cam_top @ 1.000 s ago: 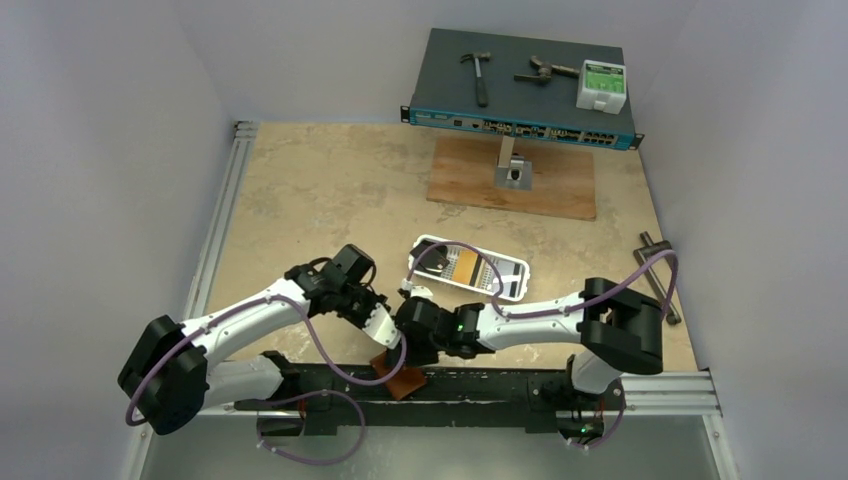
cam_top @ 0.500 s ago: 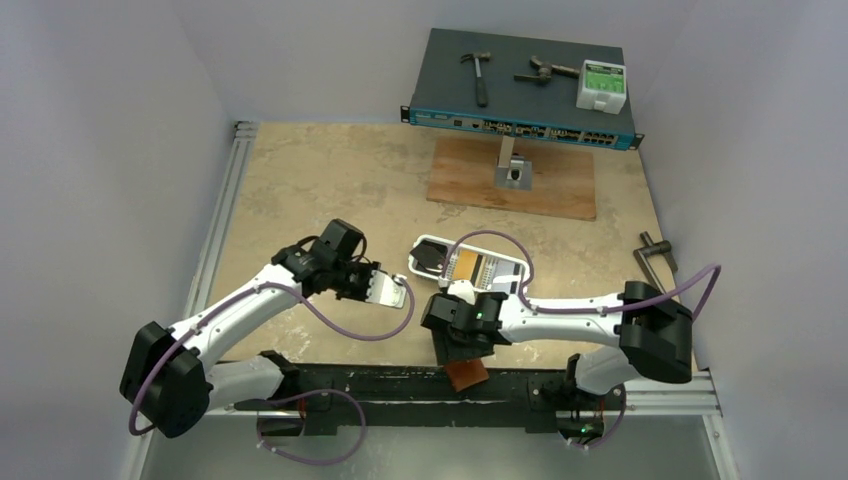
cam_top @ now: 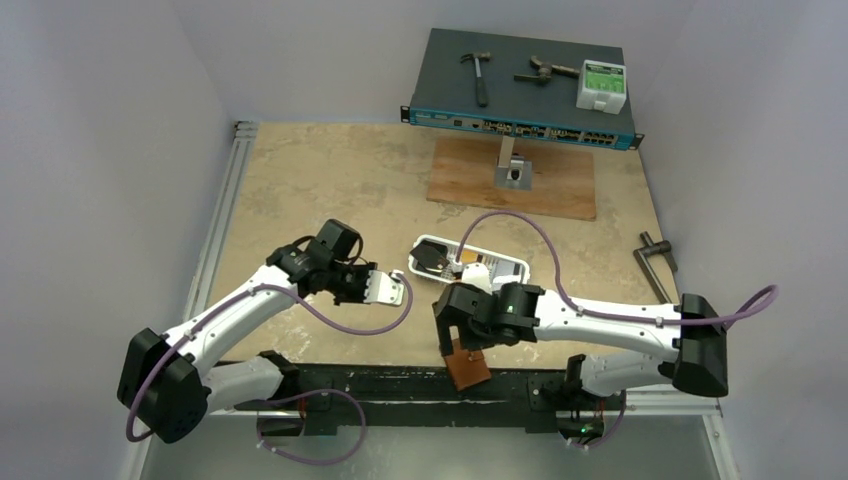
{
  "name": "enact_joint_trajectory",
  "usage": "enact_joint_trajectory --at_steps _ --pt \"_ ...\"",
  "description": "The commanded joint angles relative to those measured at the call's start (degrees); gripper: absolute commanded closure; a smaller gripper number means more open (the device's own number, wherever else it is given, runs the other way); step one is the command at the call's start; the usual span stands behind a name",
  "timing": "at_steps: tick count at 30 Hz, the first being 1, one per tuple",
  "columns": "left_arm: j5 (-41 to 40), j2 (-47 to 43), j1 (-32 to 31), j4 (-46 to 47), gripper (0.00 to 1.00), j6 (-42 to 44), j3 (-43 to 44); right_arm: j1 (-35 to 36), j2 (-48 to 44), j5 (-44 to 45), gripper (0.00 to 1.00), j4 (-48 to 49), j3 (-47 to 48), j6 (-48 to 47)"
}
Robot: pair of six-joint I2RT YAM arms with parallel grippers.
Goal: Put the credit cards into the card holder
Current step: Close the card holder at the center of the board.
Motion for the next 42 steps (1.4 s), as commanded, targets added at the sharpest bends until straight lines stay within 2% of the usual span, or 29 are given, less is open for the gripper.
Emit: enact_joint_trajectory --at_steps 1,5,11,15,18,21,25,31,37,39,42 --pt "3.19 -1.48 0.25 -1.58 0.88 -1.76 3.27 -0.17 -0.87 -4.62 0.01 4.58 -9.35 0.04" --pt "3.21 -1.70 0.25 -1.88 0.88 -1.55 2.99 1.26 1.40 -6.79 0.01 9.57 -13.19 0.59" --pt "3.68 -2.32 0.25 -2.06 0.88 -2.25 2.91 1.99 6.02 -9.51 0.02 15.75 -13.41 -0.25" --pt "3.65 -2.50 0.25 -2.46 0.87 -2.02 3.06 1.97 7.48 -11.84 0.18 19.53 -14.19 2.18" --pt "3.57 -2.30 0.25 -2.06 0.86 -1.90 3.28 1.37 9.39 -10.04 0.29 22.31 -14.75 5.06" --pt "3.84 -2.08 0.25 -1.74 0.86 -1.64 3.33 -1.09 12.60 -8.51 0.35 25.36 -13.30 4.33" --pt "4.05 -1.69 0.25 -1.38 0.86 -0.88 2.88 -5.71 15.80 -7.28 0.40 26.35 -10.08 -1.31" --pt "5.91 -1.81 0.25 -0.01 0.86 -0.05 0.93 -12.06 19.49 -5.21 0.40 25.98 -4.01 -11.63" --pt "8.00 -2.11 0.00 2.61 0.82 0.16 -0.31 -12.44 20.41 -8.05 0.21 23.36 1.10 -16.42" --pt "6.01 -2.07 -0.82 2.90 0.81 -0.38 -0.19 -12.44 19.13 -7.18 0.18 19.82 2.23 -16.61" --pt "-2.56 -1.14 -4.92 5.20 0.81 0.46 -1.31 -12.63 17.42 -4.55 0.18 14.99 3.29 -16.84"
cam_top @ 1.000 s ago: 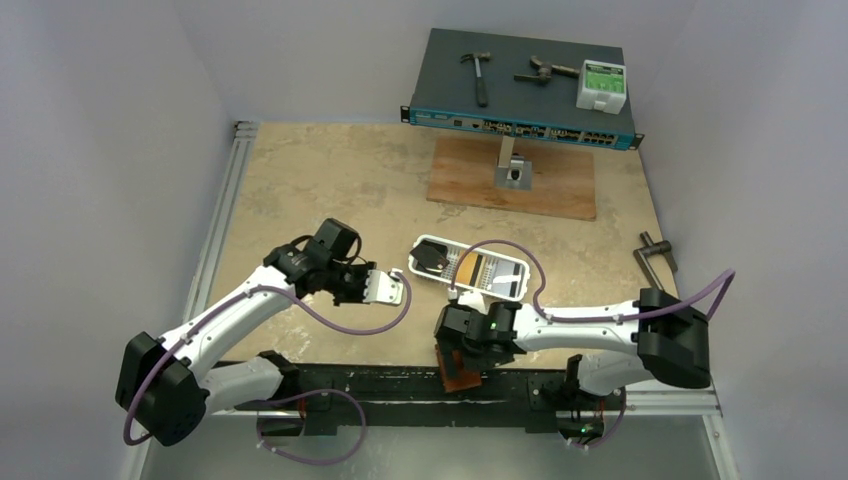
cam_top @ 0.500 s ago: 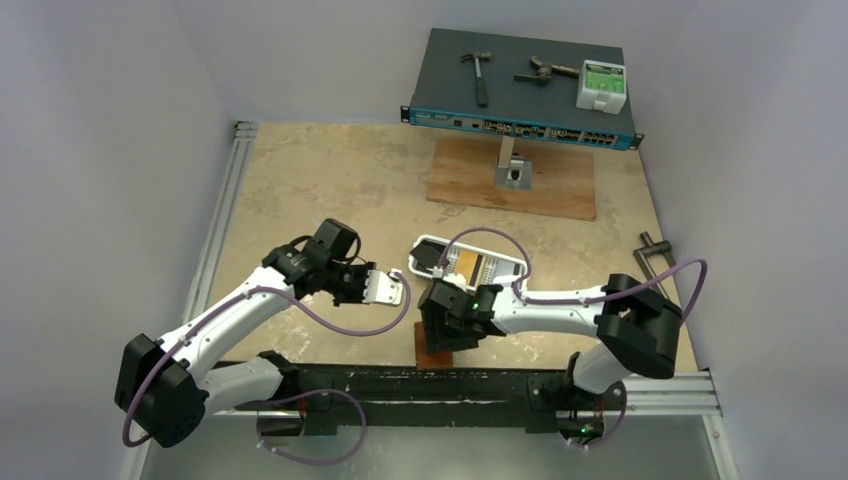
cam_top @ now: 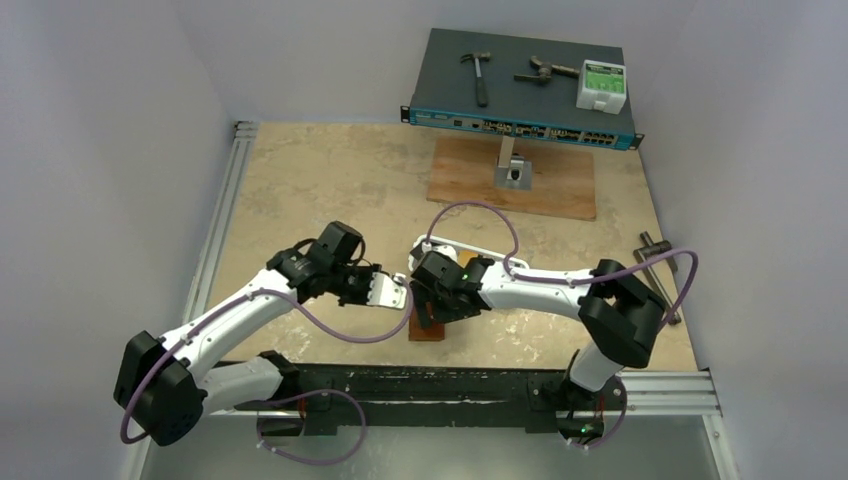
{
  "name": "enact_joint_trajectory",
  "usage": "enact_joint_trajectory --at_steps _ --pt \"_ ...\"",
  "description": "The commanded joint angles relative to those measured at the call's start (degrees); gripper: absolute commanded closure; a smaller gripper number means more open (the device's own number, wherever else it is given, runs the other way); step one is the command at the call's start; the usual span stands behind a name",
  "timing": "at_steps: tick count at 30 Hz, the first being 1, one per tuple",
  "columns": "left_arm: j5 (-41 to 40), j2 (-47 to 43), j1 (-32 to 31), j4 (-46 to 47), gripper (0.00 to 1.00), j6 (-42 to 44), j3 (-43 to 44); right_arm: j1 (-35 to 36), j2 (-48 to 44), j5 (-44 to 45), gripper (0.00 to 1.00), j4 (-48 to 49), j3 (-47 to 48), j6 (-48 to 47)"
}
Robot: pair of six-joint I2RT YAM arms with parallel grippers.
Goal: Put the credit cards into the card holder
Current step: Close the card holder at the center of the board.
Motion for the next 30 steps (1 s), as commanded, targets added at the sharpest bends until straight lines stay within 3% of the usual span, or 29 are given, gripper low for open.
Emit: enact_joint_trajectory --at_steps 1,9,19,24,30 --pt "-8.38 0.79 -4.96 4.54 0.82 1.17 -1.33 -0.21 -3.94 4.52 0.20 -7.65 3.20 -2.40" --pt "-7.18 4.10 -11.93 14.93 0.83 -1.58 -3.58 -0.97 -2.21 3.34 0.53 -6.48 5.17 -1.41" --pt "-4.50 5.61 -16.27 22.28 0.84 11.63 -13.41 -2.29 0.34 -0.94 0.41 -5.27 8.45 -1.19" --pt "-3.50 6.01 -17.54 26.41 0.84 11.42 -14.62 -2.48 2.82 -1.72 0.48 -5.46 8.69 -0.77" --pt "-3.83 7.45 -20.41 29.54 0.83 12.48 -15.34 -2.59 2.14 -1.05 0.64 -5.73 7.73 0.19"
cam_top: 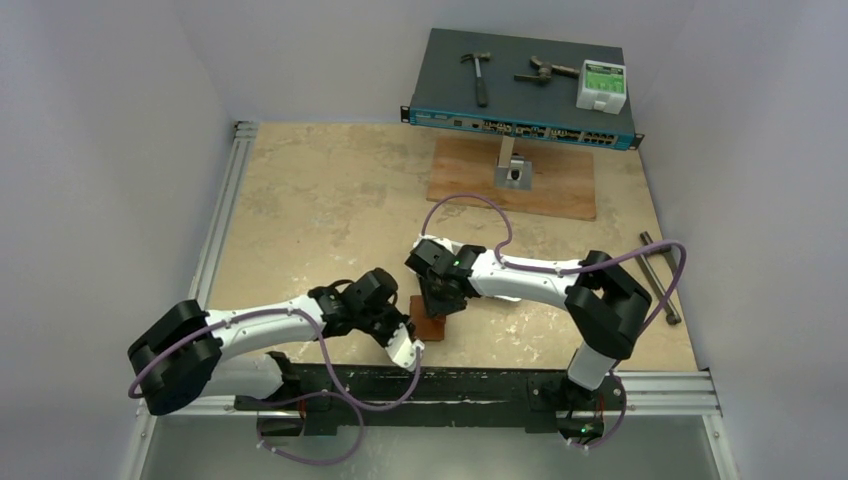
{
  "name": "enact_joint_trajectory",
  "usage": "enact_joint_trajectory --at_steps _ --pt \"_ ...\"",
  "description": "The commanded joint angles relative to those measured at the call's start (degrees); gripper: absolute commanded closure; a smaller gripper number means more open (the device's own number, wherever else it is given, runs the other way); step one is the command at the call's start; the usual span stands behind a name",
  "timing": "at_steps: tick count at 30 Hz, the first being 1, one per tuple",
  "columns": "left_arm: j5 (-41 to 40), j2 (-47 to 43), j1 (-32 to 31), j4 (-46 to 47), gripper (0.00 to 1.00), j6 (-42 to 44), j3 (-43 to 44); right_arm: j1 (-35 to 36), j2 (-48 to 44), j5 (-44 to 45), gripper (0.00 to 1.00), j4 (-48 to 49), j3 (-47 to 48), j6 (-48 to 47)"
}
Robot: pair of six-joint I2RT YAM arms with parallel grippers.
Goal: Put the credit cards into the card holder
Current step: Close the card holder at the center of the board.
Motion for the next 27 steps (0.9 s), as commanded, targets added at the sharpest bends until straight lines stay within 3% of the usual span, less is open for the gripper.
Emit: enact_joint_trajectory --at_steps 1,6,8,17,25,27 --pt "2.23 1.34 -1.88 4.67 0.83 2.53 -0.51 -0.43 -2.01 0.02 0.66 -0.07 0.95 1.07" --pt "2.21 2.93 -3.40 5.21 0.82 3.87 -0.43 -0.80 -2.76 0.00 0.87 -0.55 0.96 0.81" --pt "2.16 3.70 -3.81 5.49 0.82 4.20 -0.18 -0.90 -2.96 -0.34 0.88 -0.62 0.88 0.64" --pt "0.78 5.09 -4.67 5.59 0.82 3.75 0.24 -0.89 -4.80 -1.90 0.78 -0.54 0.58 0.03" --pt "-0.44 4.74 -4.62 4.64 0.82 3.08 0.56 -0.98 -5.23 -1.52 0.78 -1.24 0.19 -0.30" --pt "-0.47 4.80 -4.62 4.42 0.82 3.05 0.68 -0.98 -4.72 -2.09 0.69 -1.26 0.39 -0.65"
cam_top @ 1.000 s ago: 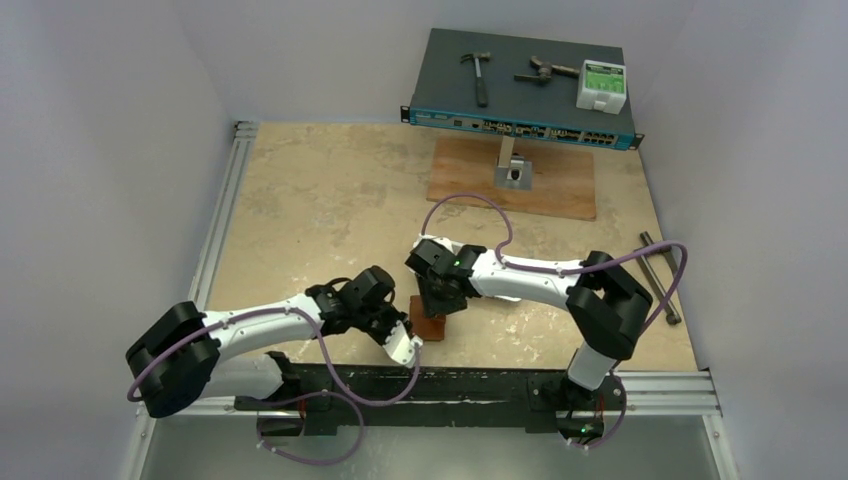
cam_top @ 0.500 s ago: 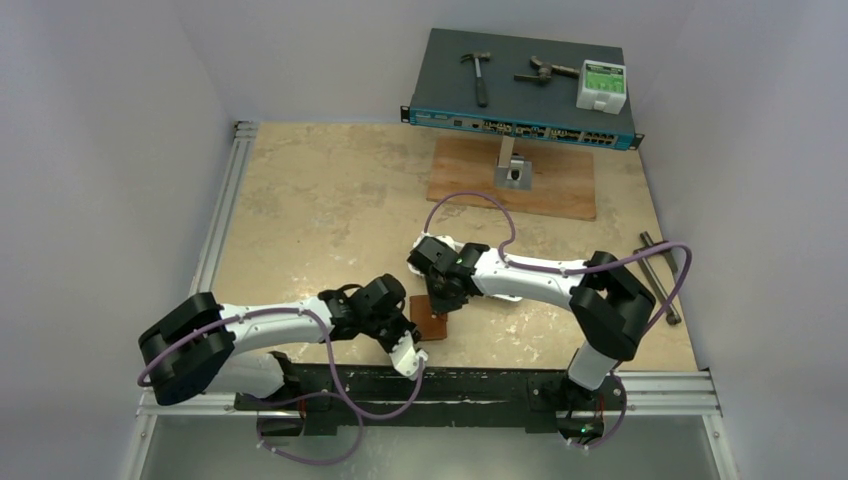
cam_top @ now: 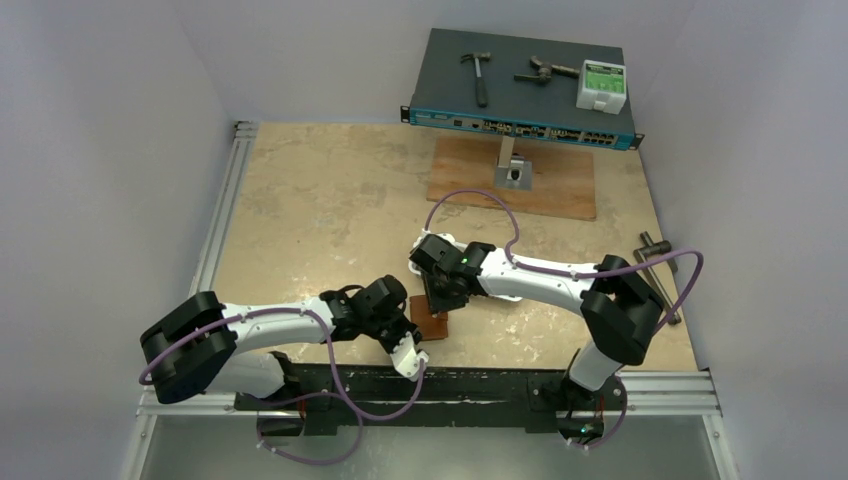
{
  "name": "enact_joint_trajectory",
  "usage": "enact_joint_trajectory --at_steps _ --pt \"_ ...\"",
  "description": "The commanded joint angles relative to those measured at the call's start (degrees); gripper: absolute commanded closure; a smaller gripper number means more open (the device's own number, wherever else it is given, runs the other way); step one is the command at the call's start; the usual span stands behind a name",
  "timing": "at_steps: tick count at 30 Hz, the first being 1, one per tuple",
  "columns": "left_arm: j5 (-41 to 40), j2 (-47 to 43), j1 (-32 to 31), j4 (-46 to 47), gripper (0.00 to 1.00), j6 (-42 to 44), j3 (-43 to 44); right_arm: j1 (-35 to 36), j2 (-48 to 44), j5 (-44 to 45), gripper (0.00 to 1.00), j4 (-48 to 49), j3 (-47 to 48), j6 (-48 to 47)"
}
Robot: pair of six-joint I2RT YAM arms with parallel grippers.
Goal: Put the credit cards into the card holder
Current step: Close the card holder at the center of the board.
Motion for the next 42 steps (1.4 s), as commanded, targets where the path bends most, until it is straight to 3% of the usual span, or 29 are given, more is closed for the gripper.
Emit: enact_joint_trajectory --at_steps 1,5,14,20,24,28,35,37,40,42 --pt "-0.19 0.38 -0.21 -0.69 0.82 -0.24 0.92 -0.34 -0.92 -0.85 0.65 -0.84 0.69 -1.03" --pt "-0.16 0.45 -0.23 -0.94 0.83 -0.55 1.33 -0.33 -0.43 -0.58 0.62 -0.91 1.24 -1.19" --pt "-0.66 0.29 -0.21 -1.48 0.83 -0.82 1.60 -0.41 0.79 -0.29 0.74 -0.22 0.94 -0.88" --pt "-1.02 -0.04 -0.19 -2.01 0.83 -1.24 2.03 -0.40 0.77 0.31 0.76 -0.43 0.31 -0.90" --pt "-1.29 -0.13 -0.20 -2.03 0.83 -1.96 2.34 -0.41 1.70 -0.14 0.66 -0.70 1.13 -1.51" --pt "-1.39 -0.17 -0.19 -1.94 0.83 -2.27 2.43 -0.43 2.46 -0.14 0.66 -0.59 1.76 -1.75" --pt "-1.73 -0.23 -0.12 -1.75 0.84 -2.49 2.26 -0.42 2.06 0.07 0.84 0.01 0.66 -1.10" --pt "-1.74 -0.12 -0.12 -1.76 0.84 -2.55 2.26 -0.41 1.68 0.05 0.83 -0.27 0.65 -1.06" --pt "-1.59 -0.18 -0.12 -2.00 0.84 -2.65 2.35 -0.41 1.07 -0.12 0.71 -1.09 0.99 -1.44" --pt "-1.59 -0.25 -0.11 -2.02 0.84 -2.83 2.47 -0.41 0.43 0.07 0.70 -1.38 1.00 -1.43"
